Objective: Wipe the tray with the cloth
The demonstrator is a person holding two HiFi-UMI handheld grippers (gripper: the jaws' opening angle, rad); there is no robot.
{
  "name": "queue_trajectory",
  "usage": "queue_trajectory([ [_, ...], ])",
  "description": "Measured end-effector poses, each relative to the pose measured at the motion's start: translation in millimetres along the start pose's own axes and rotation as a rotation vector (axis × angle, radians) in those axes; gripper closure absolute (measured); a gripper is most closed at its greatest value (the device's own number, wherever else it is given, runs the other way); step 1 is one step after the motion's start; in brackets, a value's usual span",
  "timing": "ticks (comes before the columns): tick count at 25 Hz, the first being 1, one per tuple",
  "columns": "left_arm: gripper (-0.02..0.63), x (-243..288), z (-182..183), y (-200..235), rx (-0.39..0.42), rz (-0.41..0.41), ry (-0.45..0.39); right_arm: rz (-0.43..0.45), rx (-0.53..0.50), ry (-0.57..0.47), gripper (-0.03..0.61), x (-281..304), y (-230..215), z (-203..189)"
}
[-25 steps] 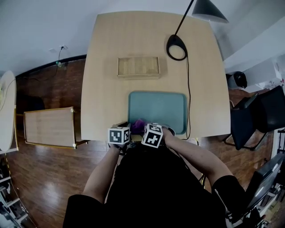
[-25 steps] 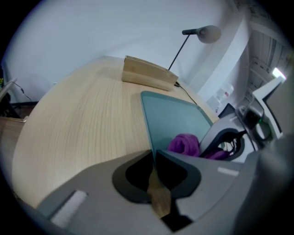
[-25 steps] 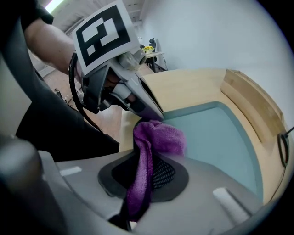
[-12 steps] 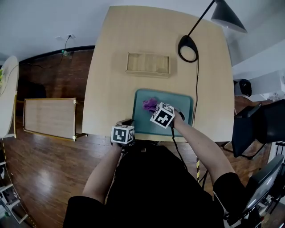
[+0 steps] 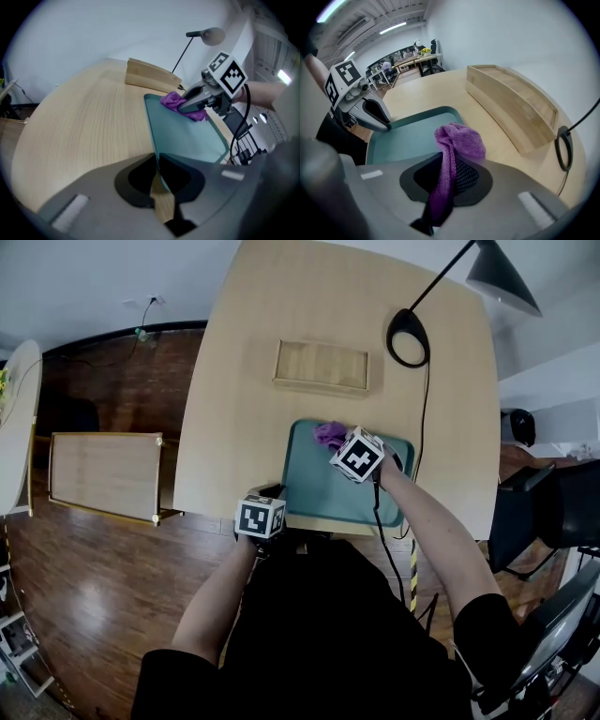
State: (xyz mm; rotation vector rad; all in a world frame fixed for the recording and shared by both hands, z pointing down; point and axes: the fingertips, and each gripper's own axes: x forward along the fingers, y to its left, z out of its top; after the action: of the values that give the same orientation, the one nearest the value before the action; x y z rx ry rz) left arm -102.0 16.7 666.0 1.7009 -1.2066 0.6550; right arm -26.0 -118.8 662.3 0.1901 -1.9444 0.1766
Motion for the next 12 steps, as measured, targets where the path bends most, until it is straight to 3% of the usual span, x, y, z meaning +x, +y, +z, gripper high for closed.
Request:
queue_trajectory([
  [5, 0.563, 0.8, -1.6, -0.2, 0.000, -0.005, -0.004, 0.050, 0.058, 0.010, 0.529, 6.0, 29.7, -23.0],
  [12, 0.564, 0.0, -0.2, 2.5, 0.007, 0.028, -0.019, 0.157, 0.085, -0.017, 0.529, -7.6, 107.2, -46.8],
])
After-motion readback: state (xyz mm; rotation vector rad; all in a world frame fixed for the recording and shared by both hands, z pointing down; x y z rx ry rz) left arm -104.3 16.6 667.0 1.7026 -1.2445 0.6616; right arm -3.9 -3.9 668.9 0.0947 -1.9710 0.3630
